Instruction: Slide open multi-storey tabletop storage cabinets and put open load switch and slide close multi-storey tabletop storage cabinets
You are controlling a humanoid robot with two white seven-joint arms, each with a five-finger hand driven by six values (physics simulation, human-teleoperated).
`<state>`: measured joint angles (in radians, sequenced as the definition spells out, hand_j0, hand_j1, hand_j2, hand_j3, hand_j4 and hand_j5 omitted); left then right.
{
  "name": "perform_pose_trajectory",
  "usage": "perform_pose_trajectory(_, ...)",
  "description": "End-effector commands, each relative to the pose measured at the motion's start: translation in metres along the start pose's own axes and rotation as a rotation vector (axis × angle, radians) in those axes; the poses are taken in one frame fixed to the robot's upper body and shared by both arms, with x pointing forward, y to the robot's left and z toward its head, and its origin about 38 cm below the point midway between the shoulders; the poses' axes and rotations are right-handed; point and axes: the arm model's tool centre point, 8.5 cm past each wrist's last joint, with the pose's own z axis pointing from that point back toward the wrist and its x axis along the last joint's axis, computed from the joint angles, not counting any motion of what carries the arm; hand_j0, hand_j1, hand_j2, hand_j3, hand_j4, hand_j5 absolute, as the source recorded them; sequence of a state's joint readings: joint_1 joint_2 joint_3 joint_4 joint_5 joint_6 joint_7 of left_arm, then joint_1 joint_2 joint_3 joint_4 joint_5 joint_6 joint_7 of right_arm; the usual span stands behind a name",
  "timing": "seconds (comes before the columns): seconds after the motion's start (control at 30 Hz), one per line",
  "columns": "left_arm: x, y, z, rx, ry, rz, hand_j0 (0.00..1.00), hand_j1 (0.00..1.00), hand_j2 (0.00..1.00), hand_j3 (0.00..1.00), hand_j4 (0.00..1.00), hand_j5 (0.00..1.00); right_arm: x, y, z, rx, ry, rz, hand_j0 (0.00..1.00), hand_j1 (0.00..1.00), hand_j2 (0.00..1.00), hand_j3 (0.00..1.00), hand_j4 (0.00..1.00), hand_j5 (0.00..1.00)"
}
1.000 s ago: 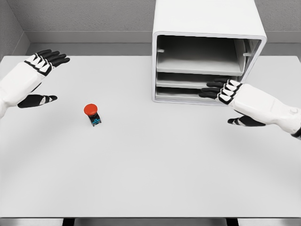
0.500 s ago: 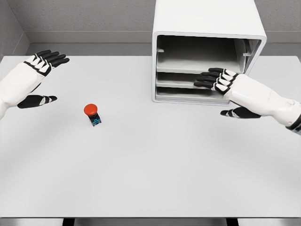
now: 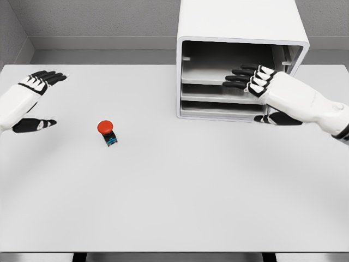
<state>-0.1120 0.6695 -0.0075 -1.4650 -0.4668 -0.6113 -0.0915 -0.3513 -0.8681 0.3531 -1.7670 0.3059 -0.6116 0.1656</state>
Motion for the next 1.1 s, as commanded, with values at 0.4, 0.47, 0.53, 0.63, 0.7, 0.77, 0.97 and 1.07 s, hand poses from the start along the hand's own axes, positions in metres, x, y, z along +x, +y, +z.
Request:
perform_pose_trajectory(0.4, -0.026, -0.060, 0.013, 0.184, 0.139, 0.481, 1.00, 1.00, 1.00, 1.00, 1.00, 1.00, 0.009, 0.013, -0.026, 0.130, -0.062, -0.025, 1.00, 1.00, 1.00, 1.00, 1.00, 1.00)
perform_pose_trajectory(0.47, -0.025, -0.058, 0.011, 0.188, 0.134, 0.479, 1.00, 1.00, 1.00, 1.00, 1.00, 1.00, 0.009, 0.012, -0.027, 0.125, -0.063, -0.025, 1.00, 1.00, 1.00, 1.00, 1.00, 1.00)
perform_pose_trajectory(0.53, -0.020, -0.054, 0.008, 0.189, 0.113, 0.471, 1.00, 1.00, 1.00, 1.00, 1.00, 1.00, 0.009, 0.010, -0.026, 0.117, -0.067, -0.040, 1.00, 1.00, 1.00, 1.00, 1.00, 1.00)
perform_pose_trajectory(0.63, -0.014, -0.058, 0.004, 0.166, 0.093, 0.469, 1.00, 1.00, 1.00, 1.00, 1.00, 1.00, 0.005, 0.010, -0.027, 0.113, -0.026, -0.062, 1.00, 1.00, 1.00, 1.00, 1.00, 1.00)
perform_pose_trajectory(0.7, -0.008, -0.066, 0.001, 0.137, 0.078, 0.480, 1.00, 1.00, 1.00, 1.00, 1.00, 1.00, 0.000, 0.011, -0.027, 0.114, 0.023, -0.079, 1.00, 1.00, 1.00, 1.00, 1.00, 1.00)
perform_pose_trajectory(0.77, -0.006, -0.066, -0.003, 0.133, 0.068, 0.479, 1.00, 1.00, 1.00, 1.00, 1.00, 1.00, -0.002, 0.011, -0.029, 0.104, 0.048, -0.093, 1.00, 1.00, 1.00, 1.00, 1.00, 1.00)
perform_pose_trajectory(0.97, 0.025, -0.056, -0.018, 0.107, -0.049, 0.478, 1.00, 1.00, 1.00, 1.00, 1.00, 1.00, -0.010, 0.011, -0.038, 0.077, 0.130, -0.136, 1.00, 1.00, 1.00, 1.00, 1.00, 1.00)
perform_pose_trajectory(1.07, 0.037, -0.050, -0.026, 0.045, -0.118, 0.489, 1.00, 1.00, 1.00, 1.00, 1.00, 1.00, -0.011, 0.012, -0.042, 0.068, 0.147, -0.146, 1.00, 1.00, 1.00, 1.00, 1.00, 1.00)
